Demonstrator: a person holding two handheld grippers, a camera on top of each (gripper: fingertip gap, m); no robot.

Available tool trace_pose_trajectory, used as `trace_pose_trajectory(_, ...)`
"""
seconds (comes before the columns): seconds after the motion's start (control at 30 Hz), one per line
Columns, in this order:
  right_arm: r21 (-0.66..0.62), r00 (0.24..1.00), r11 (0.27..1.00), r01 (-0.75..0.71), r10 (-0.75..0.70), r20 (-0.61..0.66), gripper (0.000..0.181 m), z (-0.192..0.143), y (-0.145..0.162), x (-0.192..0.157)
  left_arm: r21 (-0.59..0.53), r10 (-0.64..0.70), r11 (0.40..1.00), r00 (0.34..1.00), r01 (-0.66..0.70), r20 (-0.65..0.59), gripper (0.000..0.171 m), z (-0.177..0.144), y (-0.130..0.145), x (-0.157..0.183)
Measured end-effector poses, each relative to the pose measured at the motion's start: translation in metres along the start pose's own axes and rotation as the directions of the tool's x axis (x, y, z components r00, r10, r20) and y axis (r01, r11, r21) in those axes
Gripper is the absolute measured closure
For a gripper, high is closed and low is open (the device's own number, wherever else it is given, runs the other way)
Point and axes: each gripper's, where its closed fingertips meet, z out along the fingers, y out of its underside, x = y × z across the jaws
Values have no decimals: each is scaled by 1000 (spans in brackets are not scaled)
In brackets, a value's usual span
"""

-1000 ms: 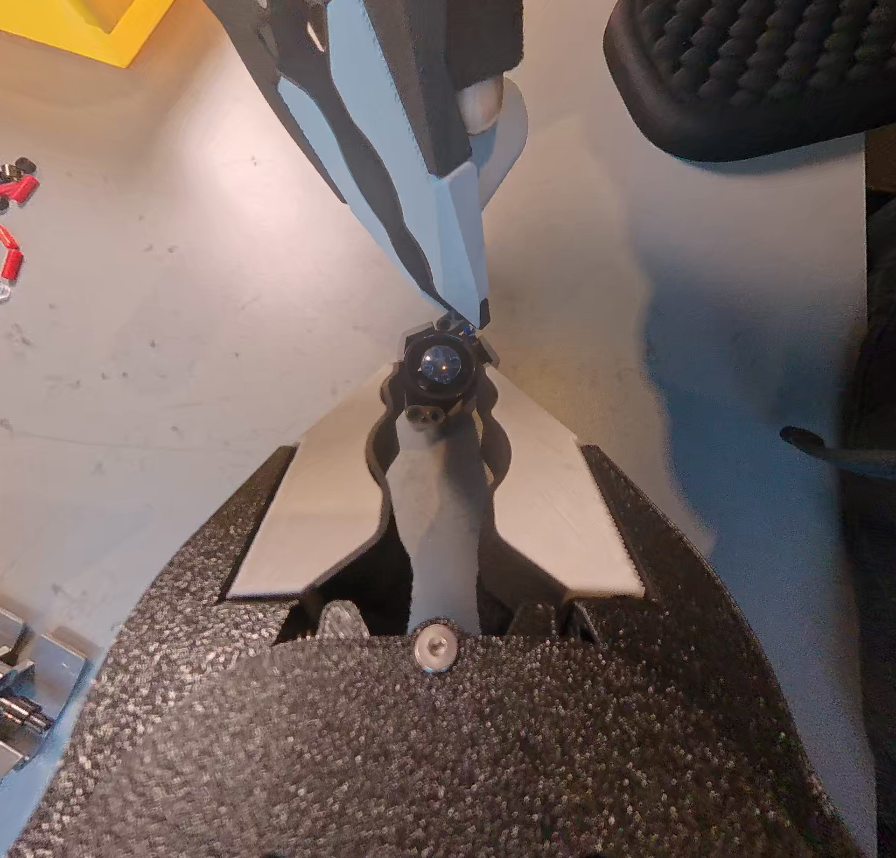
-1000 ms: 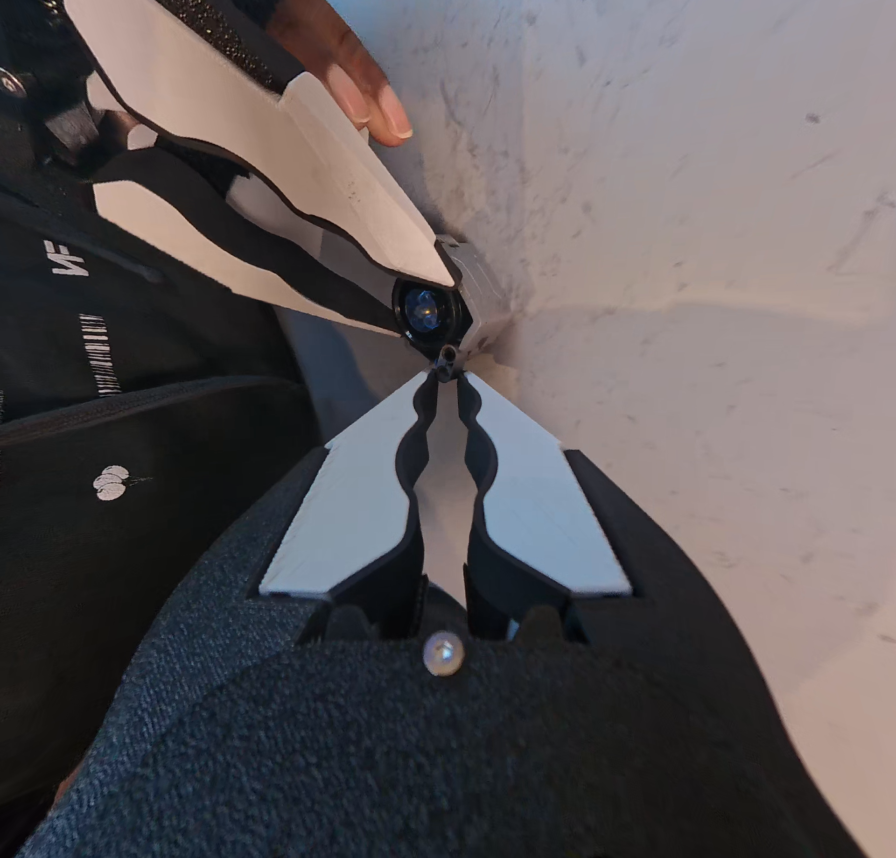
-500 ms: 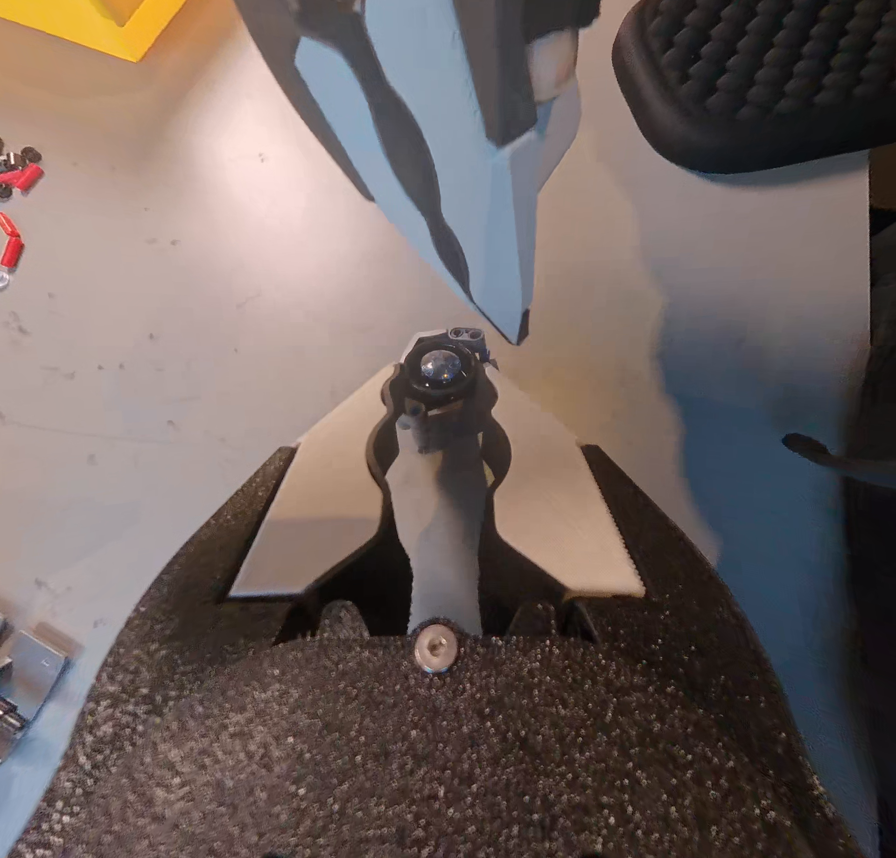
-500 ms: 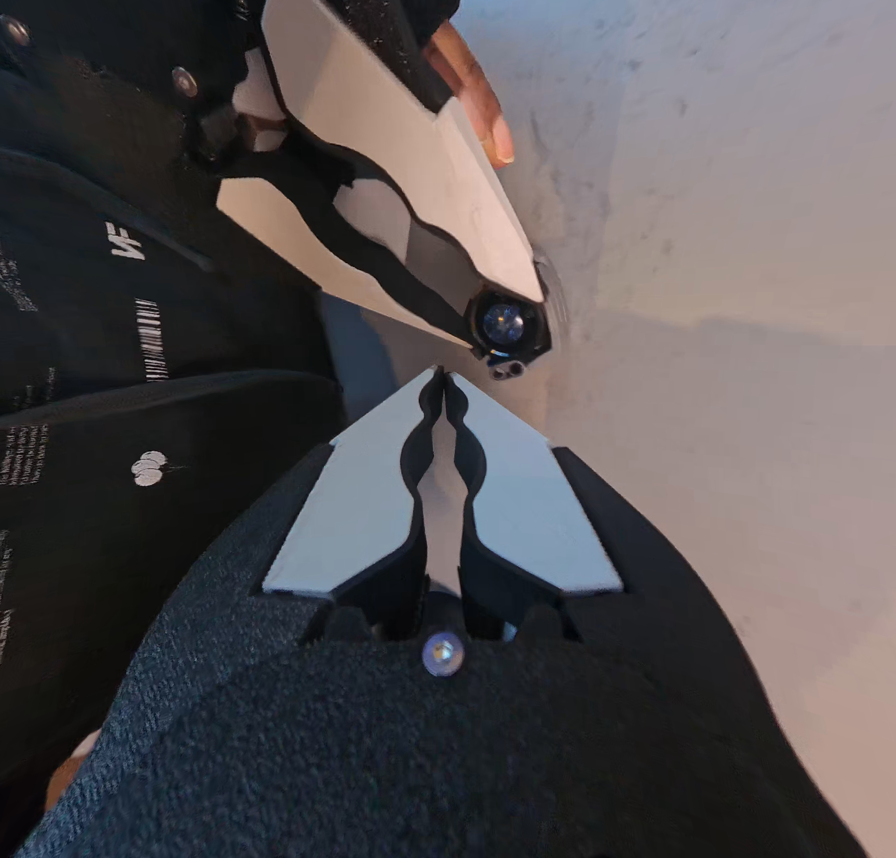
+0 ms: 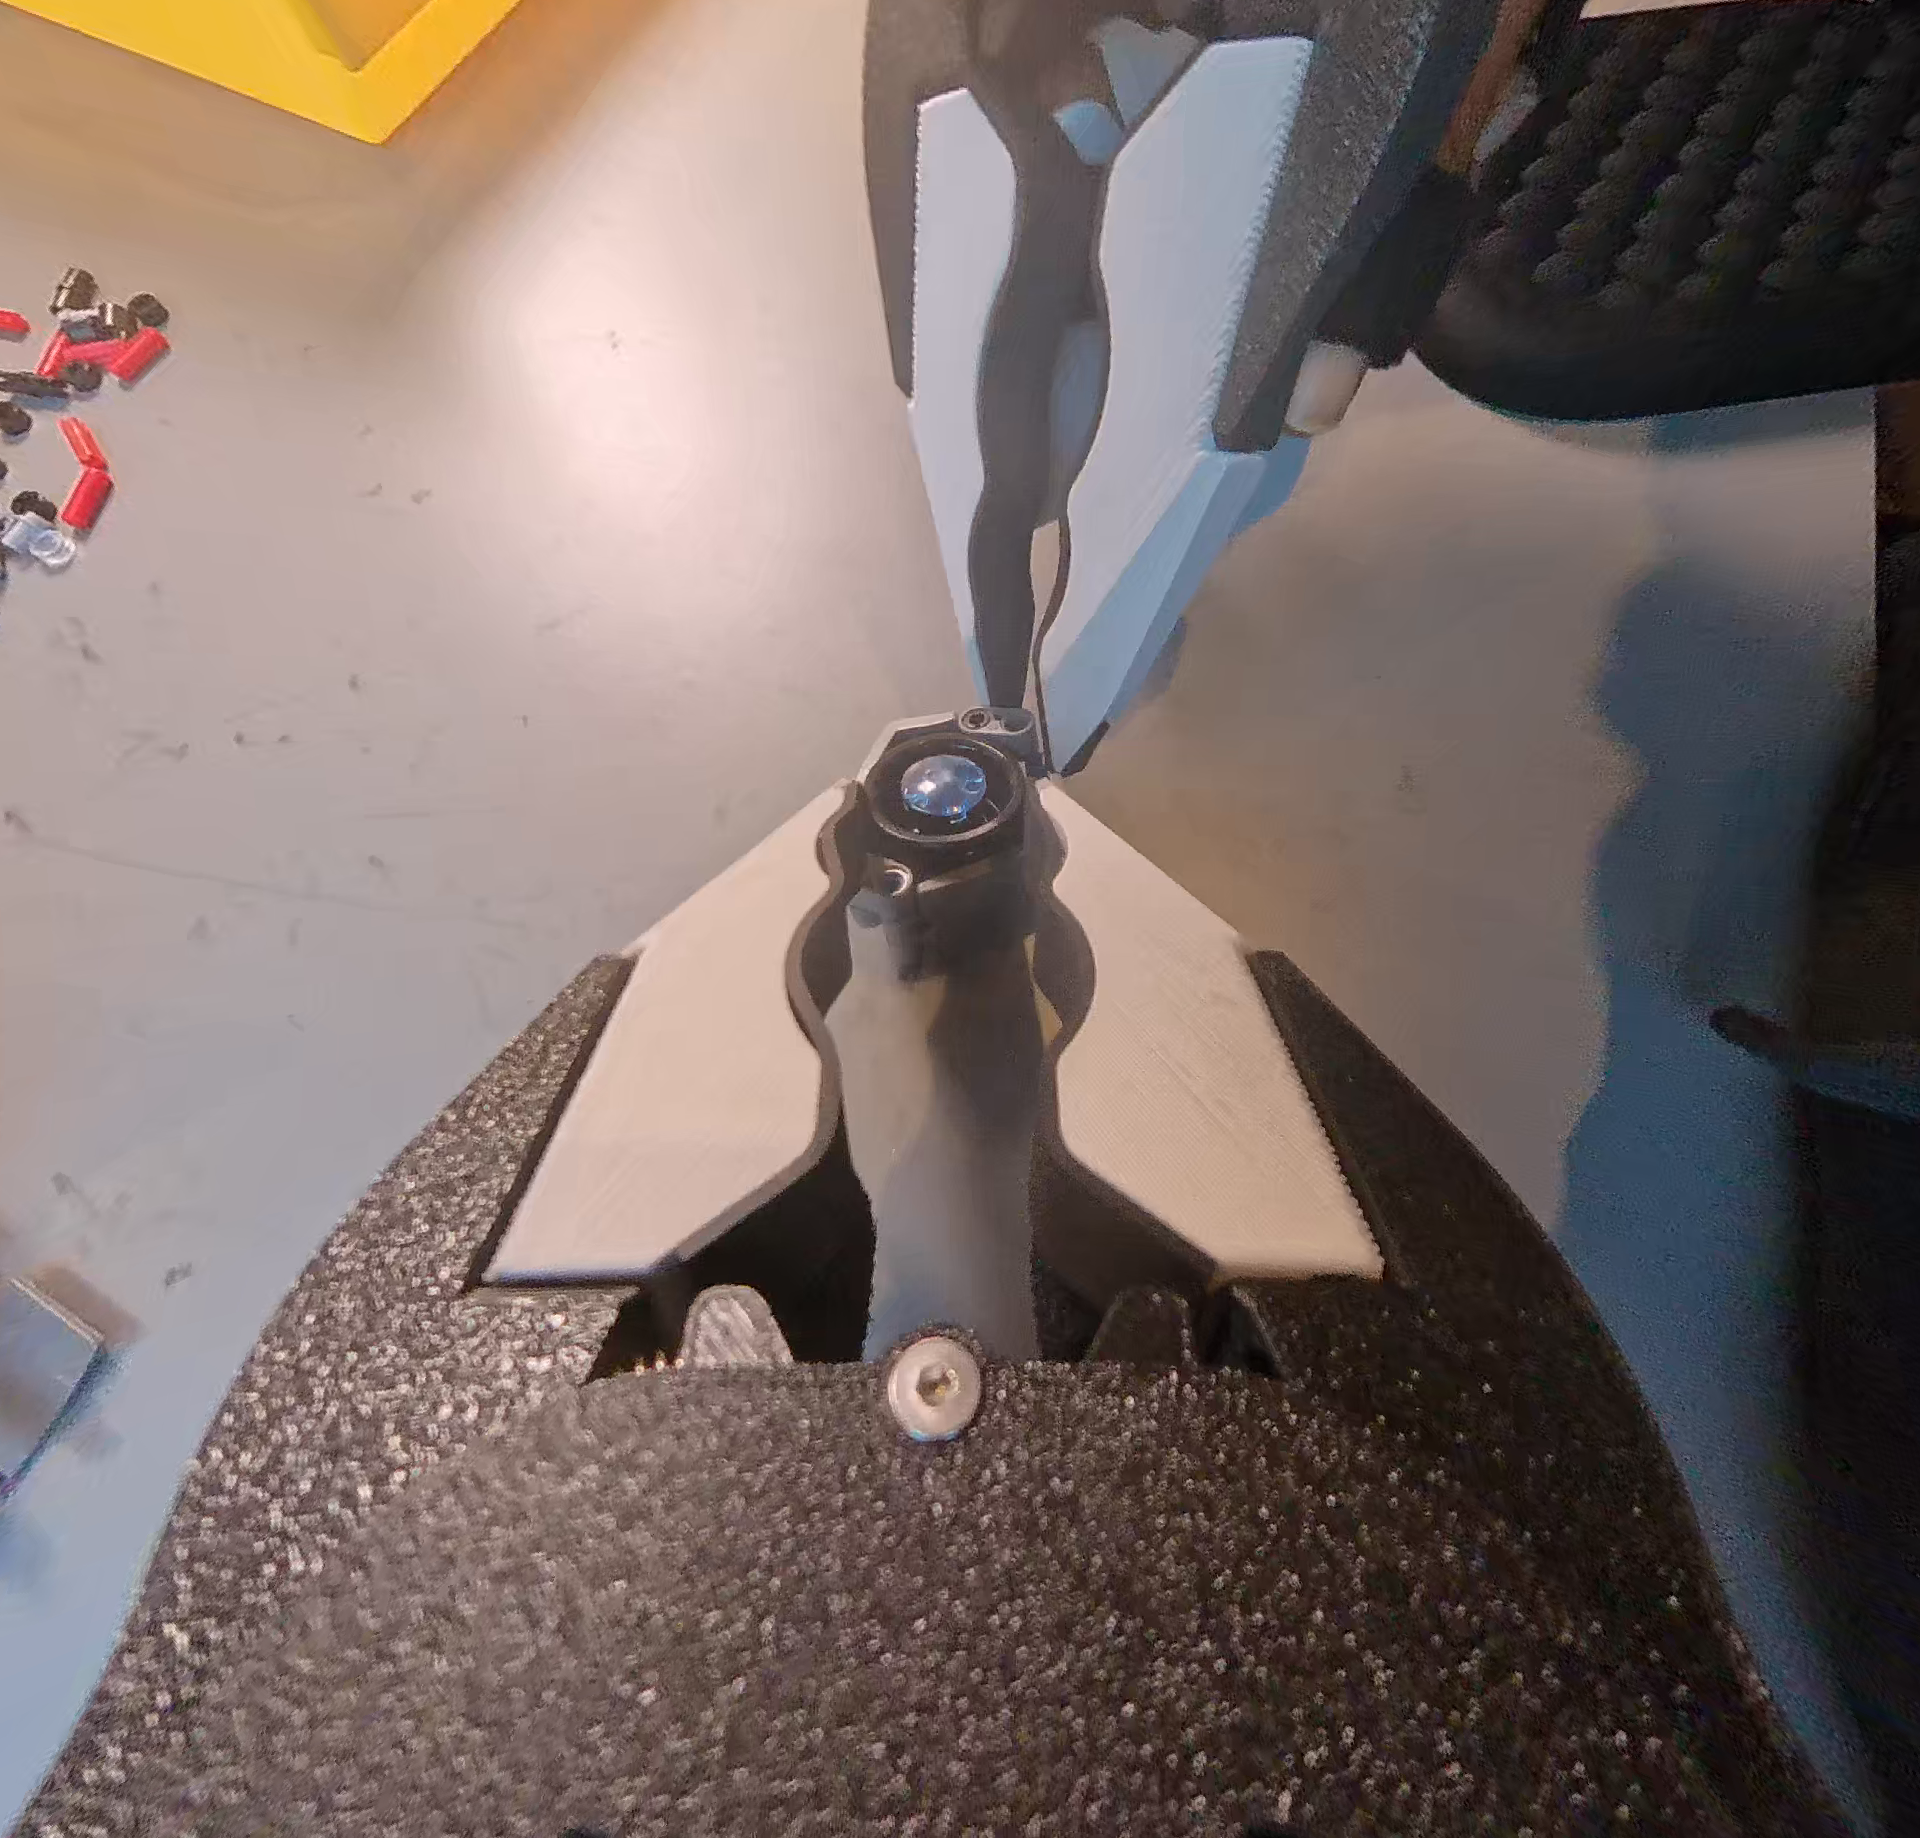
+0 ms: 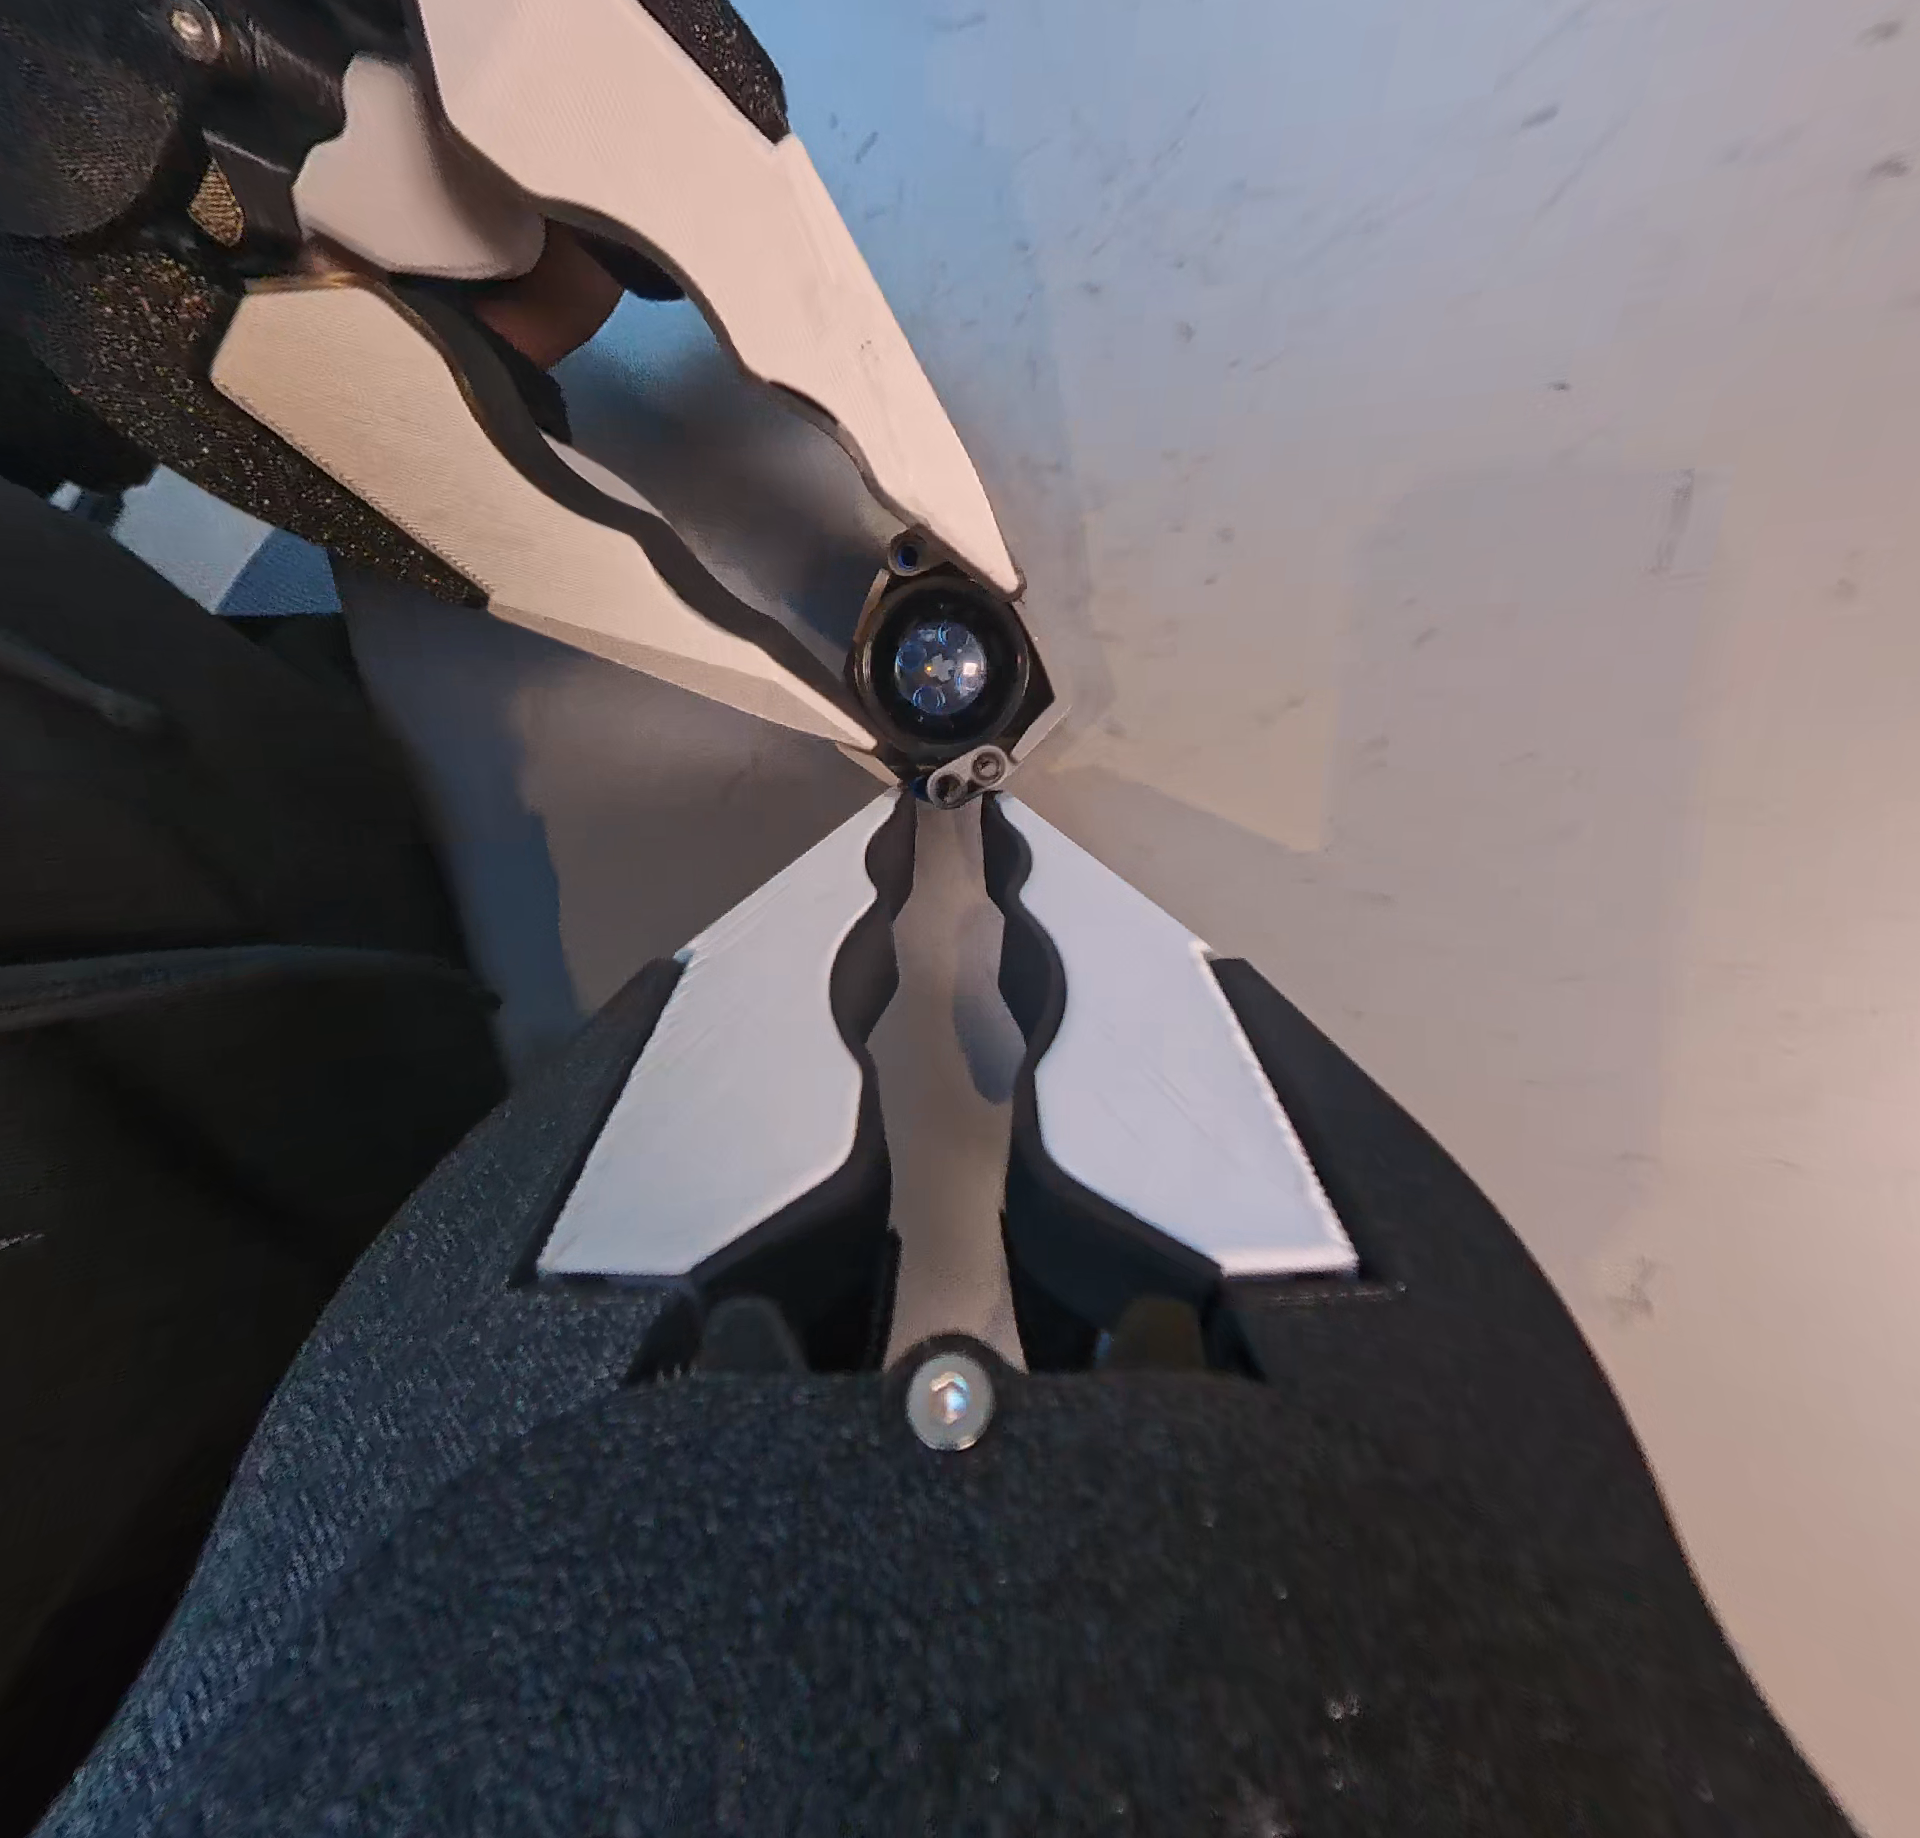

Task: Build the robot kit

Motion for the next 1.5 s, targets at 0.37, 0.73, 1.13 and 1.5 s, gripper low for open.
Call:
trace_pose_trajectory(0.37,82,990,987,138,-134,-51,159,2,-2,-2,17,-98,994,951,108,-293,97,-7,8,4)
trace_pose_trajectory(0.73,147,955,955,259,-230,-186,167,4,-10,4,-16,-35,999,993,34,-117,125,15,16,-2)
trace_pose_trajectory(1.13,163,878,900,405,-333,-344,172,0,-6,3,-3,-8,1000,999,8,-37,127,14,16,-4)
trace_pose_trajectory(1.5,241,889,871,428,-357,-288,152,1,-17,-3,-12,125,992,990,-125,62,126,15,18,-4)
